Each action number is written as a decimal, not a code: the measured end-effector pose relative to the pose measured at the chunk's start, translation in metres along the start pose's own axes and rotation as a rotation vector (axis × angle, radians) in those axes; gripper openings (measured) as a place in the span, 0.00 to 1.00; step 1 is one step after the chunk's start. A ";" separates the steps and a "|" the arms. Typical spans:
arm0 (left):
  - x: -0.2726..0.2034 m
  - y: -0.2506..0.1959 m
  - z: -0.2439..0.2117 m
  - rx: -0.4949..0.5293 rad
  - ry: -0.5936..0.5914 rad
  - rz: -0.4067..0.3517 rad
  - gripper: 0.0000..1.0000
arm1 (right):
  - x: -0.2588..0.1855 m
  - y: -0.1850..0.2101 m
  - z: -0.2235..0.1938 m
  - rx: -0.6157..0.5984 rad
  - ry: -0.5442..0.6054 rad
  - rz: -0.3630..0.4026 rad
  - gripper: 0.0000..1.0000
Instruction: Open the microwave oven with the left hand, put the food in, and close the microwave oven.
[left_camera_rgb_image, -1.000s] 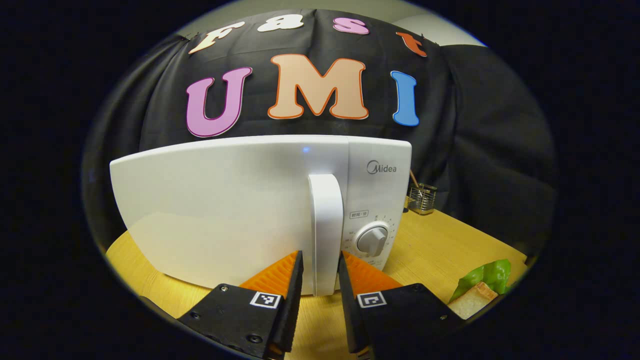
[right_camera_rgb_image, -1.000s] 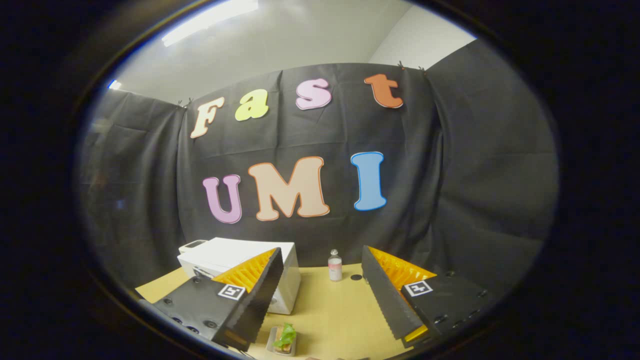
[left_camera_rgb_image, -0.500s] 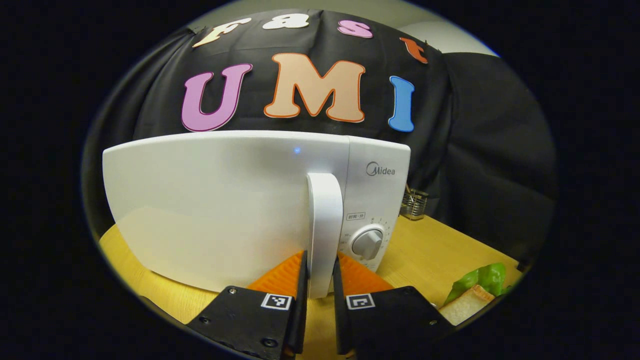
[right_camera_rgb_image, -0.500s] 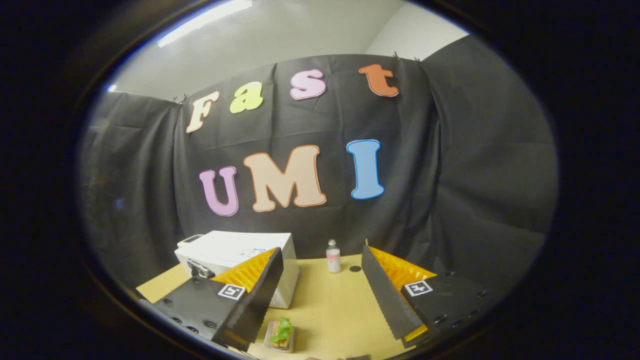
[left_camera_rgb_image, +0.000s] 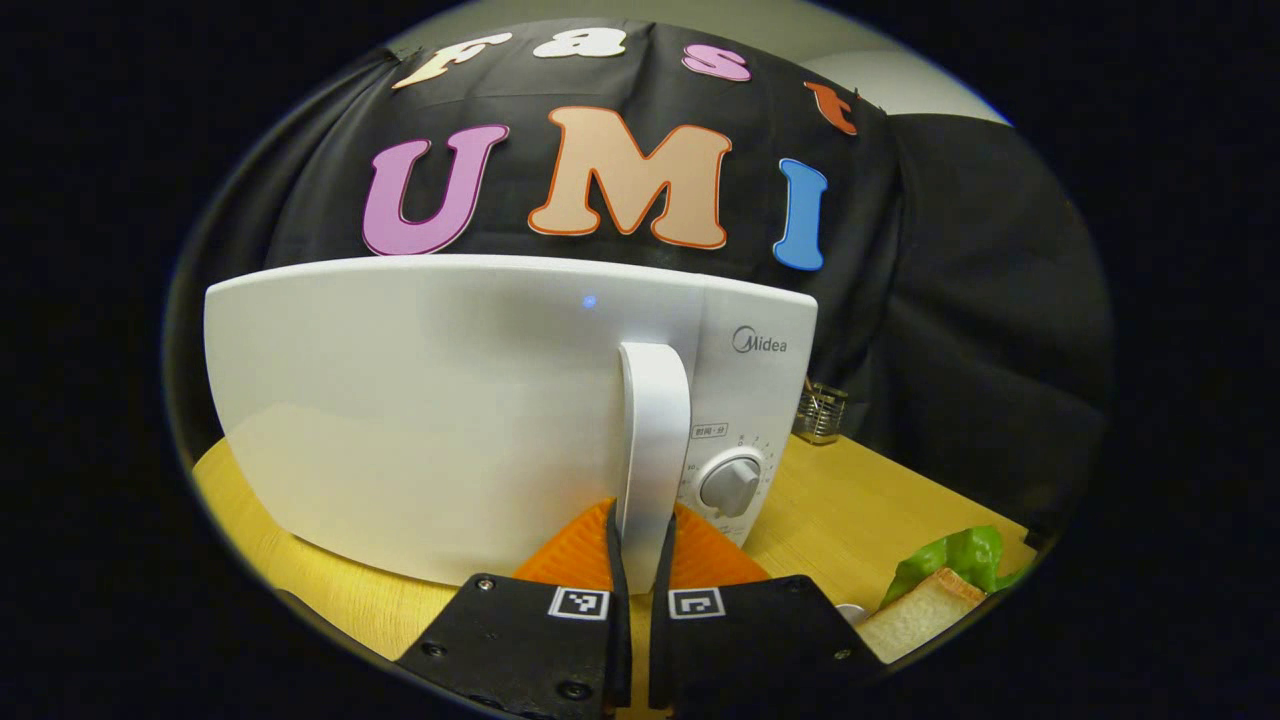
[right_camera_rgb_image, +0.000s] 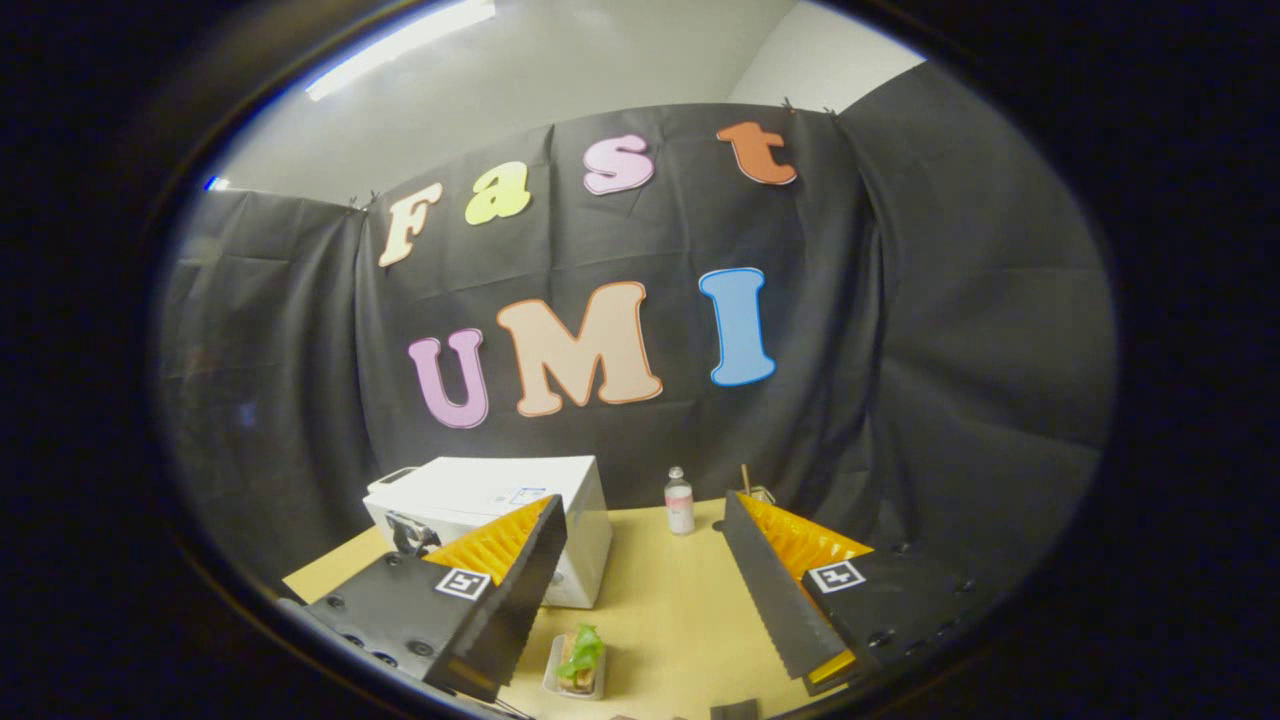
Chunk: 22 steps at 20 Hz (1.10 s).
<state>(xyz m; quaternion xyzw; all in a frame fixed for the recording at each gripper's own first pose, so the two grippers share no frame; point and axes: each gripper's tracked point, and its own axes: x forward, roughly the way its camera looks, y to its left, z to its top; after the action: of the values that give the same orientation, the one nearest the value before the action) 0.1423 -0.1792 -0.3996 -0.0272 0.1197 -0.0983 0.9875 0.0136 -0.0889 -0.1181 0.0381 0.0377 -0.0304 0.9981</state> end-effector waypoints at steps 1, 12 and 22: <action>-0.001 0.000 0.002 0.003 -0.010 0.001 0.07 | -0.001 0.002 -0.002 -0.002 0.003 -0.001 0.92; -0.061 -0.006 -0.011 0.005 -0.031 -0.106 0.05 | 0.014 0.026 -0.025 0.010 0.024 0.028 0.92; -0.124 0.005 -0.021 0.032 -0.024 -0.100 0.15 | 0.009 0.039 -0.051 0.024 0.059 0.050 0.92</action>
<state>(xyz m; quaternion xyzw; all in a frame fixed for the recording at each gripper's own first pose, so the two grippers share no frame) 0.0198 -0.1504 -0.3914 -0.0187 0.1049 -0.1490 0.9831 0.0214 -0.0468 -0.1663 0.0518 0.0660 -0.0049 0.9965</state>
